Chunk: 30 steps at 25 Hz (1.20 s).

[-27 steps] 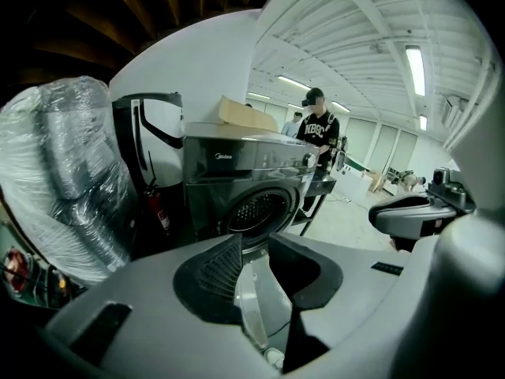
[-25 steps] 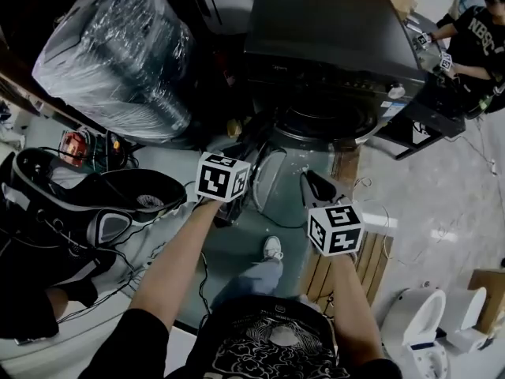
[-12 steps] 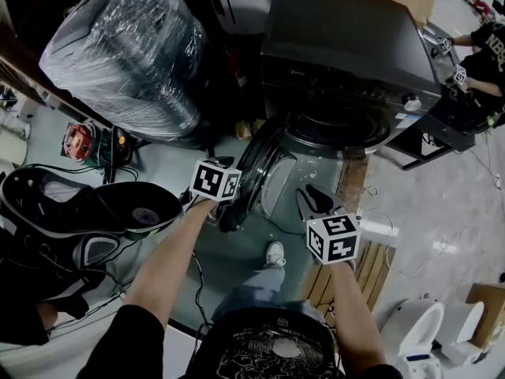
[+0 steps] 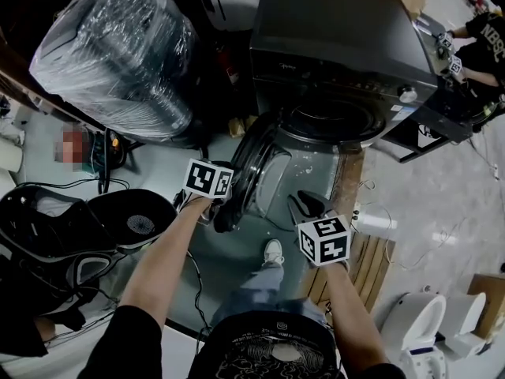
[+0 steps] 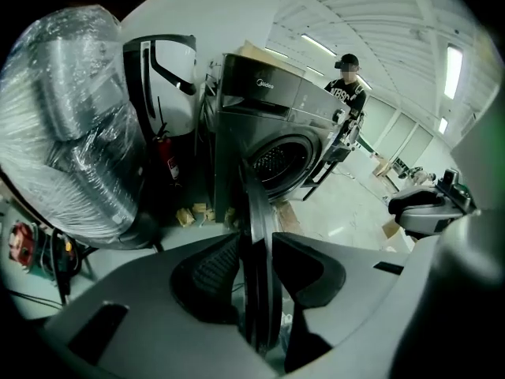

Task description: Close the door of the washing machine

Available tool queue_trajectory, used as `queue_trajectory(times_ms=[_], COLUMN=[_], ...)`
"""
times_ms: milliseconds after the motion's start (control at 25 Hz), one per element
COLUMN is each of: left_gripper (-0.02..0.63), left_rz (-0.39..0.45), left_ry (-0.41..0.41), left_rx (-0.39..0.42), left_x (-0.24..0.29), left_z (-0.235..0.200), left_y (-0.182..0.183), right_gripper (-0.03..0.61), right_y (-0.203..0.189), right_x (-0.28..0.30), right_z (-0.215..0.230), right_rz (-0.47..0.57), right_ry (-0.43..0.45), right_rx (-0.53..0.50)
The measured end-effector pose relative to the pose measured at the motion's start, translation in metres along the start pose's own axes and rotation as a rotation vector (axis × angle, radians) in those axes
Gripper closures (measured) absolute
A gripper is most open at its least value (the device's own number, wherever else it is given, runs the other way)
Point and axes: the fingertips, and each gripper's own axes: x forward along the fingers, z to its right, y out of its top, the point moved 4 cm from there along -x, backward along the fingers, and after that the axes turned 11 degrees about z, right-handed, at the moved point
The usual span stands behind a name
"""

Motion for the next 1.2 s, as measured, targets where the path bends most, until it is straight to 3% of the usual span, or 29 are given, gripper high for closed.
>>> queue_trajectory(times_ms=[40,640,1200], left_gripper=[0.482,0.483,0.459], left_rz=[0.000,0.007,0.039], left_ry=[0.007,0.021,-0.015], left_rx=[0.001,-0.100,-0.310], left_x=[0.000,0.012,0.042], left_z=[-0.001,0.039,0.095], left_y=[-0.001,-0.003,0.003], right_gripper=[0.482,0.483,0.475], right_y=[-0.002,-0.024,-0.051], right_x=[-0.001,-0.011,-0.032], right_z=[0.001,0.011,0.042], right_rz=[-0.003,-0.008,-0.034], right_ry=[-0.002,-0.038,-0.116], right_rx=[0.003,0.052,0.107])
